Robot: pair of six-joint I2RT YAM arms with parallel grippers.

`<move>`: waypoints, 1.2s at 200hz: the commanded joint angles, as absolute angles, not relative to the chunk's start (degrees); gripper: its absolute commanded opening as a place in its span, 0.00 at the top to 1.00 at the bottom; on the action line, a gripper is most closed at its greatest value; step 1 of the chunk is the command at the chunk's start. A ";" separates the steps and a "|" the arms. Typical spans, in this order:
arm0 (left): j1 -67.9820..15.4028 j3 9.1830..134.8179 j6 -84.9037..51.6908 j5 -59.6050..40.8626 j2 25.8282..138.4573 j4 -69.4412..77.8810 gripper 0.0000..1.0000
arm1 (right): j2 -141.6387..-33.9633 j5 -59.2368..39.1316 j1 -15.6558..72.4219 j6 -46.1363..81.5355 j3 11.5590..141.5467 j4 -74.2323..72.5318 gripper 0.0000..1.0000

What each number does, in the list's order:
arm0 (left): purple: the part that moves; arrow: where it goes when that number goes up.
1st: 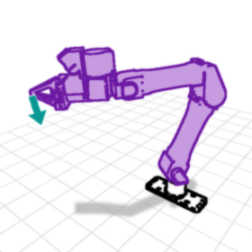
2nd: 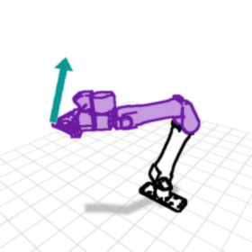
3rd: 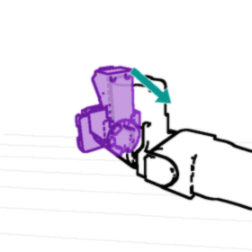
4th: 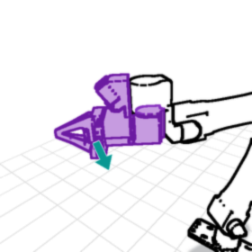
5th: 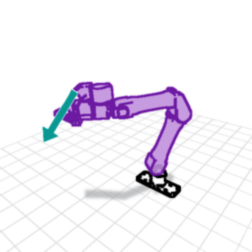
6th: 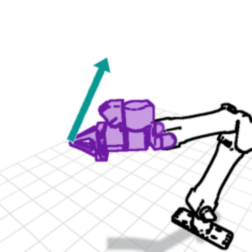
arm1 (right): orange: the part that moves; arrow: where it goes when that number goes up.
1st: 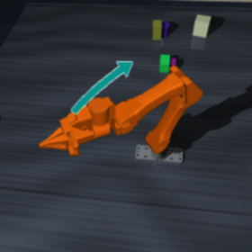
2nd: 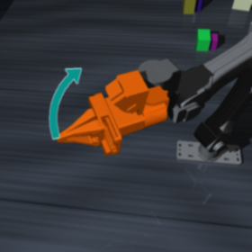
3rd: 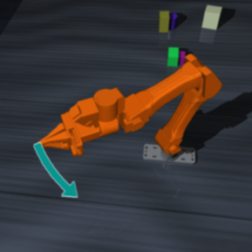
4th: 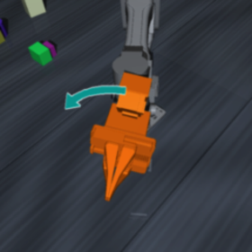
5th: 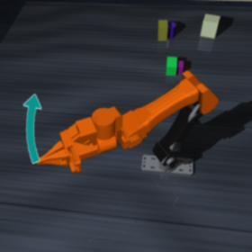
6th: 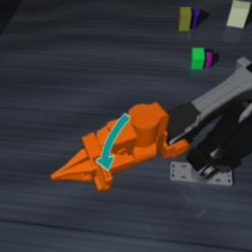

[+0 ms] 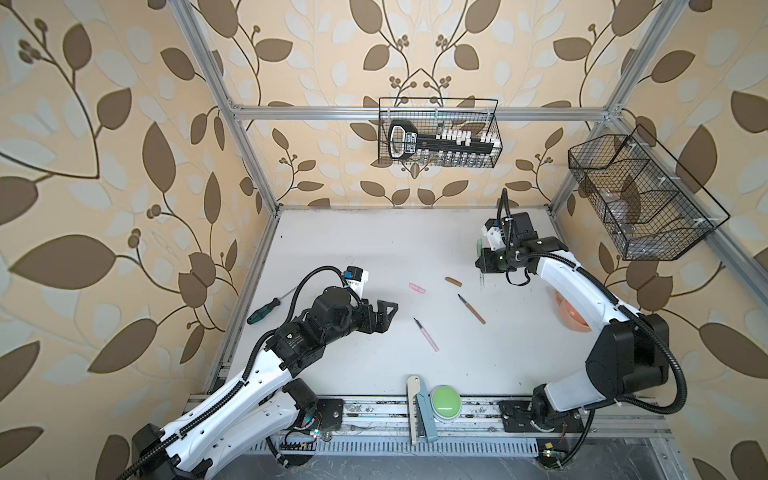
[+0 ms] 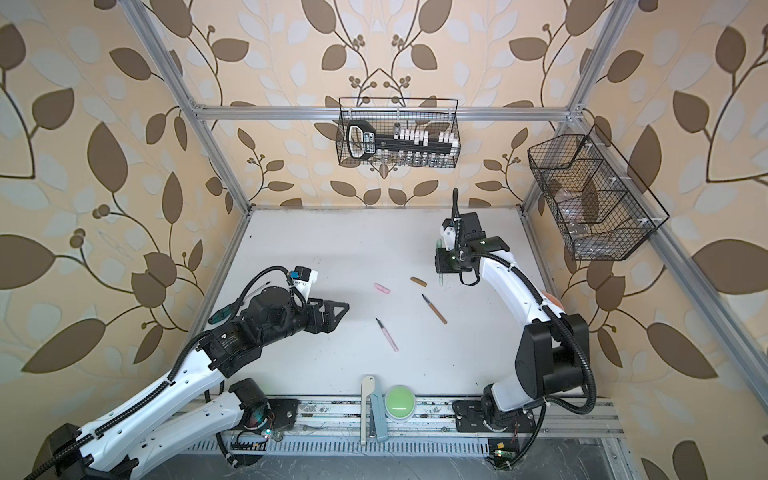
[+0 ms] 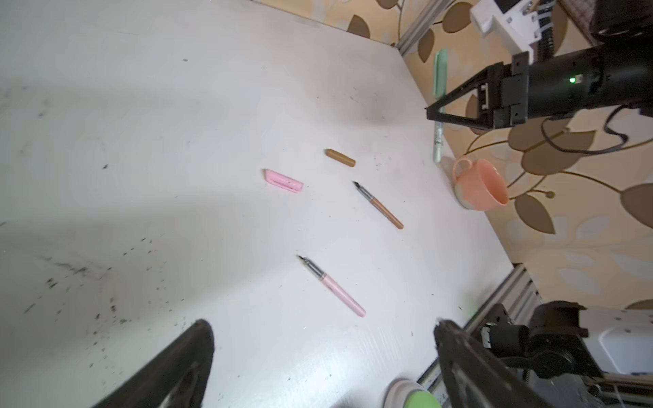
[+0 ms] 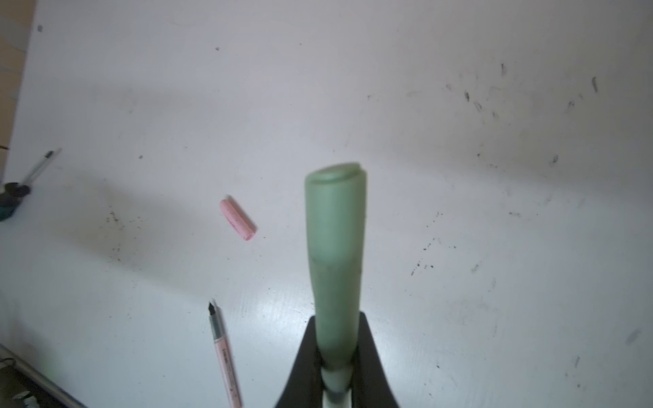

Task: Insert the pens into the pen caps
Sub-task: 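Carry the capped green pen farther from the robot and lay it down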

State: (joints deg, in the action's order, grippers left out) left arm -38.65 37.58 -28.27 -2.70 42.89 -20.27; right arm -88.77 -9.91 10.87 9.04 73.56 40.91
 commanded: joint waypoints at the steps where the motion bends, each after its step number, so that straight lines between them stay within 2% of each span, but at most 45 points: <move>1: -38.94 39.26 -28.55 4.44 41.28 -24.69 0.01 | -90.89 -3.50 9.68 4.83 77.27 45.84 1.00; 35: -38.94 39.11 -28.94 7.75 40.52 -26.16 0.01 | -96.45 3.28 8.21 4.34 79.93 48.71 1.00; 93: -38.94 40.72 -27.82 8.65 42.38 -27.56 0.01 | -107.62 7.93 4.66 1.05 85.14 51.11 1.00; 152: -38.94 42.08 -27.38 10.64 43.86 -27.26 0.01 | -117.56 7.02 1.29 0.08 91.38 51.89 1.00; 202: -38.94 41.68 -27.32 11.72 44.15 -24.54 0.01 | -120.46 6.55 1.05 -0.09 92.74 51.13 1.00; 215: -38.94 41.75 -27.68 12.78 44.59 -24.97 0.01 | -121.44 7.23 1.08 -0.13 93.58 51.55 0.95; 240: -38.94 41.17 -28.03 14.04 44.65 -24.87 0.01 | -122.56 7.82 0.97 -0.53 94.80 52.42 0.81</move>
